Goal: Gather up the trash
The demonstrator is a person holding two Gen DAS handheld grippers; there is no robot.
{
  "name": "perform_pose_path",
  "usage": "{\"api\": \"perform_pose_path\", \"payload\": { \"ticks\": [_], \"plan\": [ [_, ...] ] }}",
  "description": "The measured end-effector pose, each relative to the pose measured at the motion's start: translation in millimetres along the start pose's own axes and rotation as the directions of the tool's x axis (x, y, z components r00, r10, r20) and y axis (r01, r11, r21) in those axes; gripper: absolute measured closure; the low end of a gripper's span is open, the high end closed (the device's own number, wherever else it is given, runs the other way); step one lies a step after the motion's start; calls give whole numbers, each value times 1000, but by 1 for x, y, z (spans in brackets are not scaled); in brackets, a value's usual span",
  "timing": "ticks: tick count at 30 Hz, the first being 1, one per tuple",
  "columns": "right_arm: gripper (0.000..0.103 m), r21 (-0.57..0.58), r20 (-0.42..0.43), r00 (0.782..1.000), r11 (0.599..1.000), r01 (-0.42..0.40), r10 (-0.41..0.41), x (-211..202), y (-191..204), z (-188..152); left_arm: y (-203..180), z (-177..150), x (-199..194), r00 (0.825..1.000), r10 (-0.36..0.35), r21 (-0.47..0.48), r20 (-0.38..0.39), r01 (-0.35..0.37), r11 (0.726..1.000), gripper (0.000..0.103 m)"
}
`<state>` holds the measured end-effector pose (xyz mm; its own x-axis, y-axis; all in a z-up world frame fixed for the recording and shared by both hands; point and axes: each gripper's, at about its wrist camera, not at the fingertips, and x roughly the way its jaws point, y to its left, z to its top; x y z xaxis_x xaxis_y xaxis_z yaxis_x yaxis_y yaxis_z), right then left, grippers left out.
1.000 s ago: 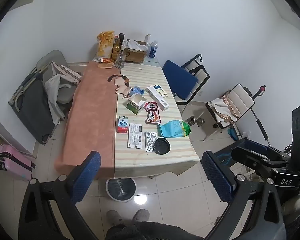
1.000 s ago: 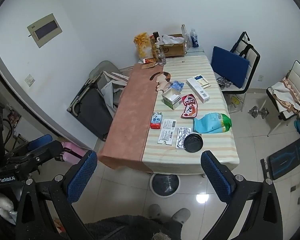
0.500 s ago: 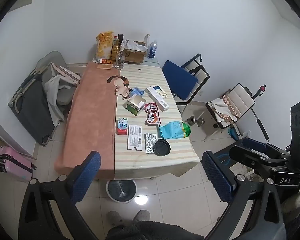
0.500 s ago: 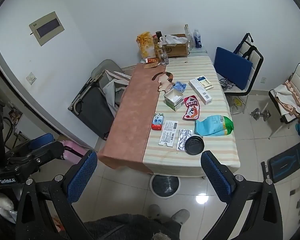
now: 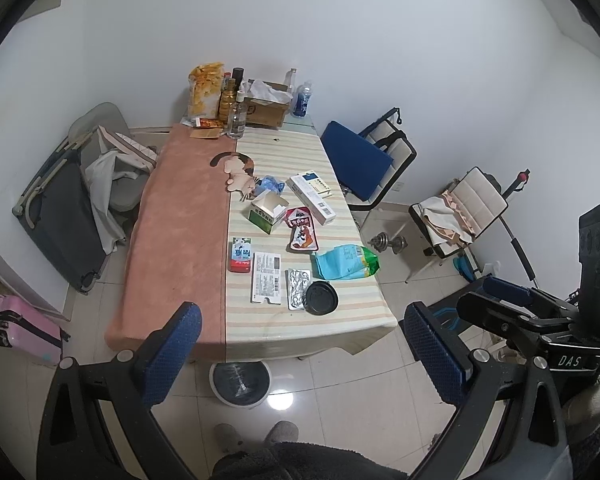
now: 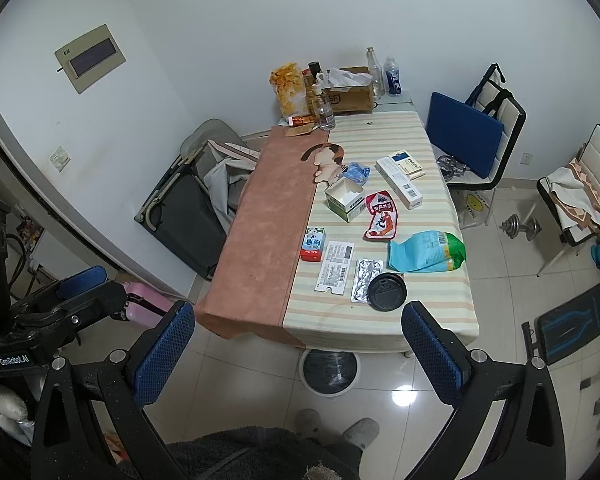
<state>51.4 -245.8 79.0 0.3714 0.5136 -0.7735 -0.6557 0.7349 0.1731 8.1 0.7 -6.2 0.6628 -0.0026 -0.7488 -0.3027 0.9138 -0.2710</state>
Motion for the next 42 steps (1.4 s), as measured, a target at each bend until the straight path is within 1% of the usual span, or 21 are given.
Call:
{"api": "perform_pose_path", "payload": {
  "ticks": [12, 13, 15, 27, 42],
  "plan": [
    [0, 3, -2, 1000, 1000, -9, 9, 4, -3, 2, -1, 4, 8, 1000, -6, 5, 1, 6, 1000, 0],
    [0, 5, -2, 1000, 1000, -11, 11, 5, -3, 2, -8, 14, 5, 1000, -4, 6, -1, 4, 1000, 0],
    [0, 4, -1, 1000, 1000, -9, 9, 6, -2, 1, -9, 16, 7, 1000, -4, 6, -1, 4, 1000, 0],
    [0, 5, 0, 1000, 1000, -22, 22, 13, -2, 0, -11, 16, 4, 1000, -2, 8, 1, 2, 1000, 0],
    [0, 6, 1, 1000, 1000, -26, 26, 11, 0, 3, -12, 16, 4, 1000, -2, 7, 4, 2, 1000, 0]
  ]
}}
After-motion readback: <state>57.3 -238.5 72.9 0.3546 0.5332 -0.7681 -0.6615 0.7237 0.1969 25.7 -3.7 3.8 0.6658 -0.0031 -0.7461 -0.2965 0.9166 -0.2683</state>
